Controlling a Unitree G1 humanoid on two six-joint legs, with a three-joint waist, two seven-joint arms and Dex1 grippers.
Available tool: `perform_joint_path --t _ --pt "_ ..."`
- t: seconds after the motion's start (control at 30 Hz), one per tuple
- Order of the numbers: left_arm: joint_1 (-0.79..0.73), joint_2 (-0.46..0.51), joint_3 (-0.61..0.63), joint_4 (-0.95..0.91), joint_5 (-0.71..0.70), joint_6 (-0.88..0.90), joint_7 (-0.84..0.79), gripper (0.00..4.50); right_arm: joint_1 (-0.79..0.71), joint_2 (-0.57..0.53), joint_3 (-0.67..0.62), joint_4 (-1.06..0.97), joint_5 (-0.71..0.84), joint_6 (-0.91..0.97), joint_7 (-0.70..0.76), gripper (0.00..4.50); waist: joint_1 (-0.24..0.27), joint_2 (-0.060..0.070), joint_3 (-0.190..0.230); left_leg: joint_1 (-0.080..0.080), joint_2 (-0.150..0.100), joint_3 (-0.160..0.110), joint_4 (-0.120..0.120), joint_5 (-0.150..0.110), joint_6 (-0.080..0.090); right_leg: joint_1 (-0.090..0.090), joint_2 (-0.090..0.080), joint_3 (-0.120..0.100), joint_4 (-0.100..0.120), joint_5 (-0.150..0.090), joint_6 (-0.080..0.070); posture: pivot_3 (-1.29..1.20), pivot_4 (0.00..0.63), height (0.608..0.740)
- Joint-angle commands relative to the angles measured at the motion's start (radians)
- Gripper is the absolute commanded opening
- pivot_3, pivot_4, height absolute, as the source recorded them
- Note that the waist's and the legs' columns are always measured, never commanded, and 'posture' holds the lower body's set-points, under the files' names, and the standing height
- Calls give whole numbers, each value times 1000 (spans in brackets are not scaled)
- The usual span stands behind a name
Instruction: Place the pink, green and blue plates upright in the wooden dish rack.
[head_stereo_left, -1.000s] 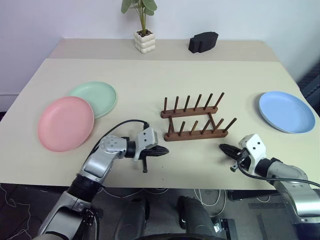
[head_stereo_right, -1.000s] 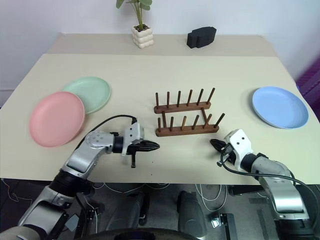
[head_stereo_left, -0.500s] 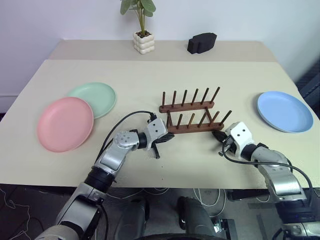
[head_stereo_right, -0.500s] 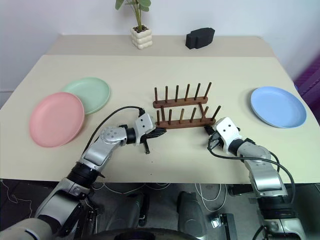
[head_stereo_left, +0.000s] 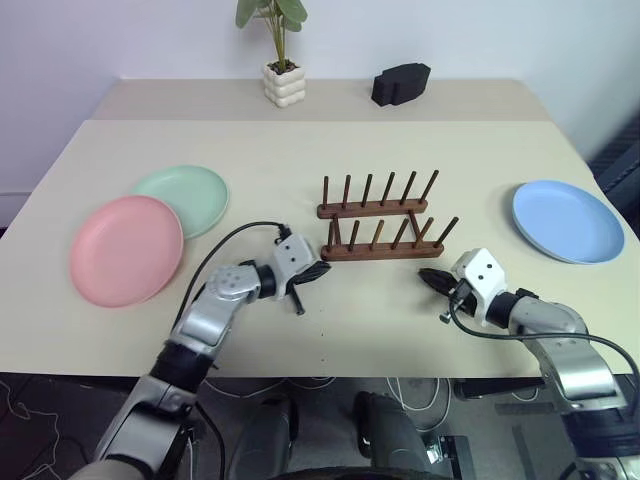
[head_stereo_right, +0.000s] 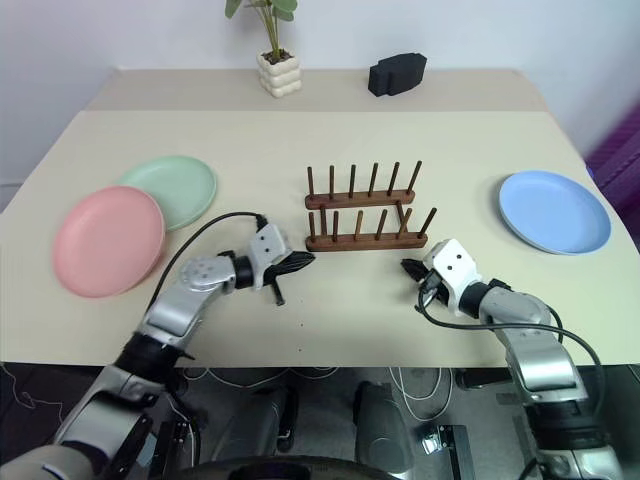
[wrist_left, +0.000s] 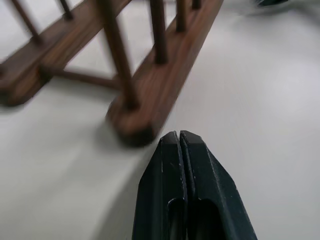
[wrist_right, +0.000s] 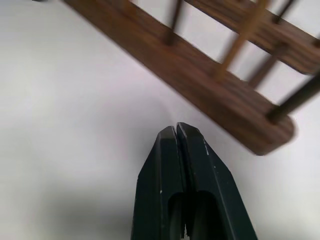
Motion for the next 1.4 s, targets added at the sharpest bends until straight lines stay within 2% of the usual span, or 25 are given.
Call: perform_joint_path --t 0.03,0.1,0.2,0.43,0.47,0.57,0.77,1.13,1.23,1.3,1.33,1.4 --pt "53 61 114 -202 -135 90 -42 27 -8 -47 -74 -116 96 44 46 0 -2 0 0 0 0 0 0 0 0 0 0 0 0 0 0 0 150 736" --pt "86 91 212 -278 -231 162 -36 27 -29 -63 -92 -150 140 70 64 0 -3 -1 1 -1 1 0 1 0 0 0 0 0 0 -1 1 0 150 736" --pt "113 119 398 -363 -383 277 21 855 -92 -76 -84 -188 193 103 90 0 -6 -1 1 -1 1 0 1 0 0 0 0 0 -1 -2 3 0 150 736" --pt "209 168 741 -398 -472 381 233 4439 -230 -43 26 -162 185 82 151 0 -5 -1 1 -1 3 1 -1 0 0 -1 1 0 -1 -1 2 0 150 736" --pt "223 173 779 -388 -454 391 280 4476 -244 -37 41 -159 185 81 158 0 -4 -2 2 -1 3 1 0 0 0 -1 1 0 -1 0 0 0 150 736" --pt "265 175 926 -325 -434 432 427 4476 -281 -14 88 -135 179 73 182 0 -5 -2 2 -1 2 1 0 0 0 -1 1 0 -1 0 0 0 150 736" --pt "262 152 1073 -205 -463 523 617 4476 -331 17 141 -110 178 64 209 0 -2 -3 2 -1 2 1 0 0 -1 -1 1 0 -1 0 0 0 150 736" --pt "266 72 1044 -103 -519 625 688 4476 -334 11 139 -187 222 125 215 0 -3 -4 1 0 2 1 0 -1 -1 -1 1 0 -1 0 -1 0 150 736" --pt "252 65 1040 -74 -514 596 687 3686 -321 7 135 -209 226 135 205 0 -2 -4 1 0 2 1 0 -1 -1 -1 1 0 -1 0 -1 0 150 736" --pt "245 57 1045 -66 -525 571 677 2675 -309 5 132 -224 225 141 195 0 -1 -4 1 -1 2 1 0 -1 -1 -1 0 0 -1 0 -1 0 150 736" --pt "244 55 1046 -63 -528 560 671 2306 -303 5 130 -230 225 144 191 0 -1 -4 1 -1 2 1 0 -1 -1 -1 0 0 -1 0 -1 0 150 736" --pt "249 52 1040 -61 -531 537 654 1151 -293 3 129 -241 224 149 186 0 -1 -4 1 -1 2 1 0 -1 -1 -1 0 0 -1 0 -1 0 150 736"
